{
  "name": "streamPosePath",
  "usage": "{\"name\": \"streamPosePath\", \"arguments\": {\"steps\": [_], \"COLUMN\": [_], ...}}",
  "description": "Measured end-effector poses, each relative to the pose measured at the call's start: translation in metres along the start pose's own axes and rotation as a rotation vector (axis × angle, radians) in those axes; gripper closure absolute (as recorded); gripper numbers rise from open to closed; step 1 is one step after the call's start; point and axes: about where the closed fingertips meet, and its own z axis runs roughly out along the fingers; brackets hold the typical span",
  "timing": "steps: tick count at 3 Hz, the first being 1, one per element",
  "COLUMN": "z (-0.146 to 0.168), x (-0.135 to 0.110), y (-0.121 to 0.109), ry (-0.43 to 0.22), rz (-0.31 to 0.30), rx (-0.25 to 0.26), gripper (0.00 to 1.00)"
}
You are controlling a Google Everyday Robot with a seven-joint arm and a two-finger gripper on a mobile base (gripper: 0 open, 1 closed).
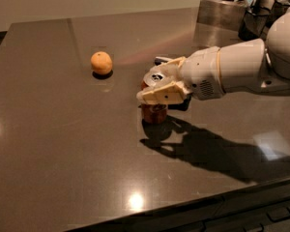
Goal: Move coke can near blue chip bag
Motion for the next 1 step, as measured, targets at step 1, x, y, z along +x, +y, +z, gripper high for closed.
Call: {"name": "streamPosePath", "arguments": {"steps": [1], "z": [0.0012], "x": [-0.0018], "y": [0.0017], "ry": [0.000], "rz": [-0.004], "rx": [-0.003], "gripper": [0.00]}}
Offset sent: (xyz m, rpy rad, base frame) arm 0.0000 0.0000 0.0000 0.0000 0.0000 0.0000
